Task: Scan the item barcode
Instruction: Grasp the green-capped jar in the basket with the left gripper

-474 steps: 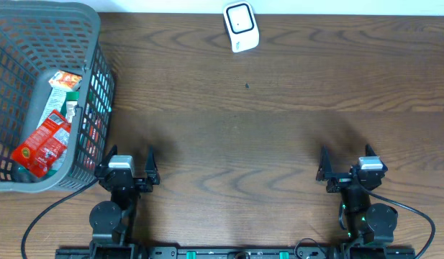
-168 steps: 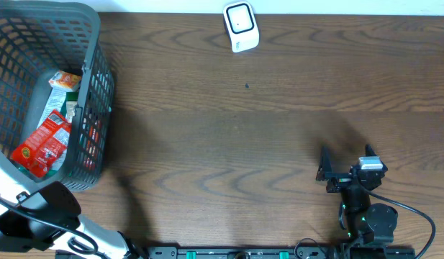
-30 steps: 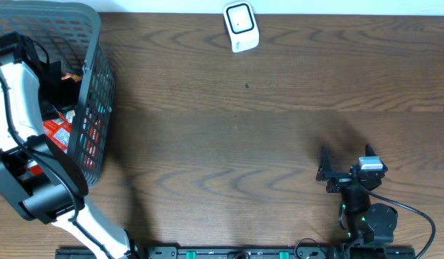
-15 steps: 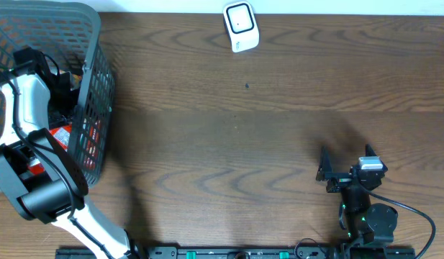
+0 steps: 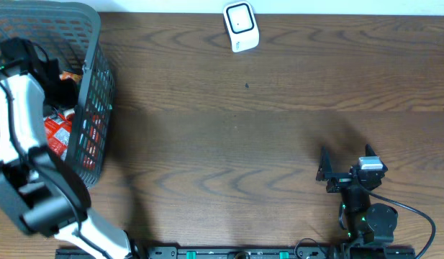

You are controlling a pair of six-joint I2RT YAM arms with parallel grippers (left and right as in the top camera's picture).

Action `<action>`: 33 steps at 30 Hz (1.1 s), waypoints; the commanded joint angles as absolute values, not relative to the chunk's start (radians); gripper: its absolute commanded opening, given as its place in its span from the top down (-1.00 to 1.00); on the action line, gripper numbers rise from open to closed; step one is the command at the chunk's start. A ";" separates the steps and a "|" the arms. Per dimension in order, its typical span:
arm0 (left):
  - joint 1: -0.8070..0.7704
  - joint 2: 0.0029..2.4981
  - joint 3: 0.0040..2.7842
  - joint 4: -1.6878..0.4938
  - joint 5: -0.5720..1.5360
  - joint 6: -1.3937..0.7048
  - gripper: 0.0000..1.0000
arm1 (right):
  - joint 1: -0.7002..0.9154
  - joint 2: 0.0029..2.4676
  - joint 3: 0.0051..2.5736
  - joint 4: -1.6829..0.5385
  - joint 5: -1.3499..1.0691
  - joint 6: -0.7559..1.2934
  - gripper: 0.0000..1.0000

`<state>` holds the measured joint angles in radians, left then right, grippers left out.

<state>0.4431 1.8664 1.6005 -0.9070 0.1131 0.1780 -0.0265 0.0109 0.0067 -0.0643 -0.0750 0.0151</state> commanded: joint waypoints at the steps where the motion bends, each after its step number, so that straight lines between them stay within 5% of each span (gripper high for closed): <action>1: 0.442 1.738 1.637 -0.894 0.071 0.170 -0.03 | -0.025 0.006 0.005 -0.068 -0.080 0.029 -0.98; 5: 0.442 1.623 1.637 -0.872 0.066 0.155 -0.05 | -0.025 0.006 0.005 -0.068 -0.080 0.029 -0.99; 9: 0.442 1.590 1.635 -0.886 0.066 0.152 -0.63 | -0.025 0.006 0.005 -0.068 -0.080 0.029 -0.99; 13: 0.442 1.630 1.604 -0.881 0.066 0.154 -0.94 | -0.025 0.006 0.005 -0.068 -0.080 0.029 -0.99; 33: 0.442 2.023 1.593 -0.841 0.149 0.202 -0.98 | -0.025 0.006 0.005 -0.068 -0.080 0.029 -0.99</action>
<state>0.4431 1.9747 1.5944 -0.8482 0.1337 0.1848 -0.0265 0.0109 0.0067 -0.0643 -0.0750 0.0151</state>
